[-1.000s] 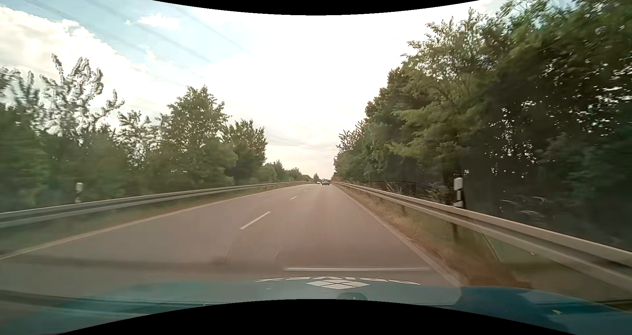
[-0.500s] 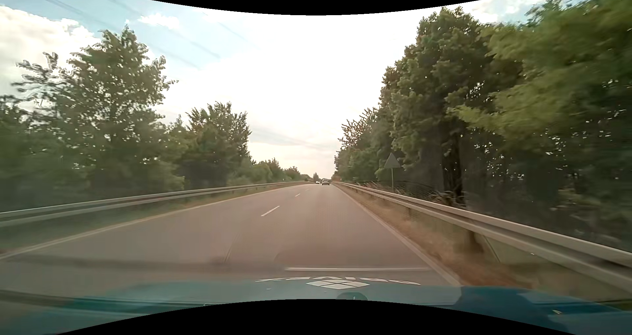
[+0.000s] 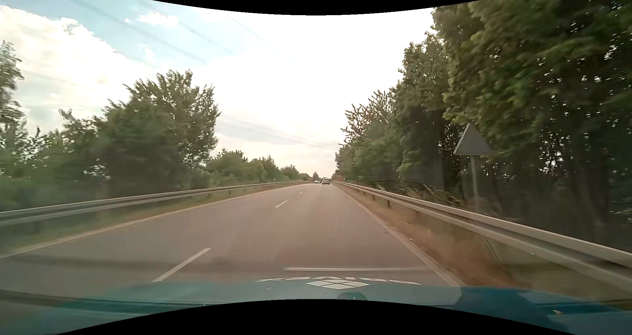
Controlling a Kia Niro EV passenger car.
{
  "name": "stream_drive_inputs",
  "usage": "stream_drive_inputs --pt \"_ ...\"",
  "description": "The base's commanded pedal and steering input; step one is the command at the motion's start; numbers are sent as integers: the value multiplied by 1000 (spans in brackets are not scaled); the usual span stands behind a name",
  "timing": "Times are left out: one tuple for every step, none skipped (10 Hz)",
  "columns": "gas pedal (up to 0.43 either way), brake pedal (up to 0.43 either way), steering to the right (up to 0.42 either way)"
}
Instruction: Follow the waypoints while adhering to traffic rules and regulations
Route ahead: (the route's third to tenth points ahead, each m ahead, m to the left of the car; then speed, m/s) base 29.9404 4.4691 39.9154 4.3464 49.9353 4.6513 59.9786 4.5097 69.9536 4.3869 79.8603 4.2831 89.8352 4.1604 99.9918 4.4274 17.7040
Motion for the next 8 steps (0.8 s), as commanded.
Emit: stream_drive_inputs --pt "209 0 -3" --pt "209 0 -3" --pt "209 0 -3" --pt "209 0 -3" --pt "209 0 -3" --pt "209 0 -3" --pt "209 0 -3" --pt "220 0 -3"
